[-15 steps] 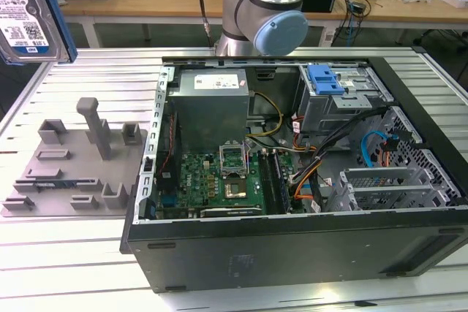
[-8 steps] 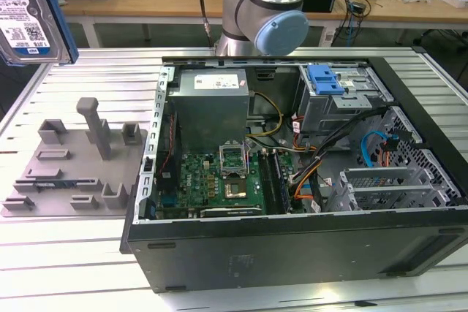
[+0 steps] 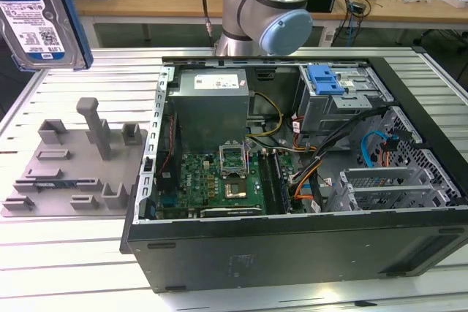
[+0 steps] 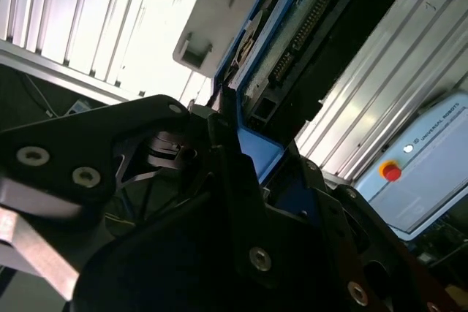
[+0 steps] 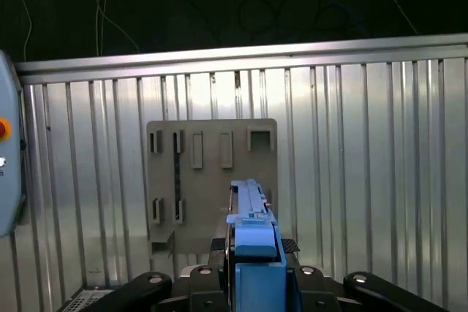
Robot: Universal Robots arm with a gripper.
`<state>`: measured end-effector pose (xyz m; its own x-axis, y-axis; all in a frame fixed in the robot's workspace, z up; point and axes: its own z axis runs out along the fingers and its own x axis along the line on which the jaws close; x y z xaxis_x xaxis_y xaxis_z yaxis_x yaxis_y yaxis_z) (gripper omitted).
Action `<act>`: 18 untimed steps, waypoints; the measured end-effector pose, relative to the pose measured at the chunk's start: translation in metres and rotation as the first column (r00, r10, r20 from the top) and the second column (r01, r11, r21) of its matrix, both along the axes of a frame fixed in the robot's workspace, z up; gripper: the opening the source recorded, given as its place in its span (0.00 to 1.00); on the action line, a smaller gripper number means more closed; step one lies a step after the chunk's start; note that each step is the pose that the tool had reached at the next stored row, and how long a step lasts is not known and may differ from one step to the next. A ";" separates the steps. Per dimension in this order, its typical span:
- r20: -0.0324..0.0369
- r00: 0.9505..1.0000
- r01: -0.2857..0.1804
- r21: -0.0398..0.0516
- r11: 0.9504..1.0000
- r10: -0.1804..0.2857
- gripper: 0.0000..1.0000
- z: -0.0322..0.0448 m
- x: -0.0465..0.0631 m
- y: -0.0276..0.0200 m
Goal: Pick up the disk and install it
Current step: 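Pick up the disk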
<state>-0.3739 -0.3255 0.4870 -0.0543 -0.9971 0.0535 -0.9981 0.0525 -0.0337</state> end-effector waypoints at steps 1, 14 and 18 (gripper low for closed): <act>0.000 1.000 0.000 0.000 1.000 0.000 0.37 0.0002 0.004 -0.0026; 0.000 1.000 0.000 0.002 1.000 0.000 0.37 0.0006 0.048 -0.0293; 0.000 1.000 0.000 0.003 1.000 0.000 0.37 0.0006 0.070 -0.0424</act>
<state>-0.3036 -0.3679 0.4876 -0.0544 -0.9972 0.0504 -0.9980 0.0527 -0.0336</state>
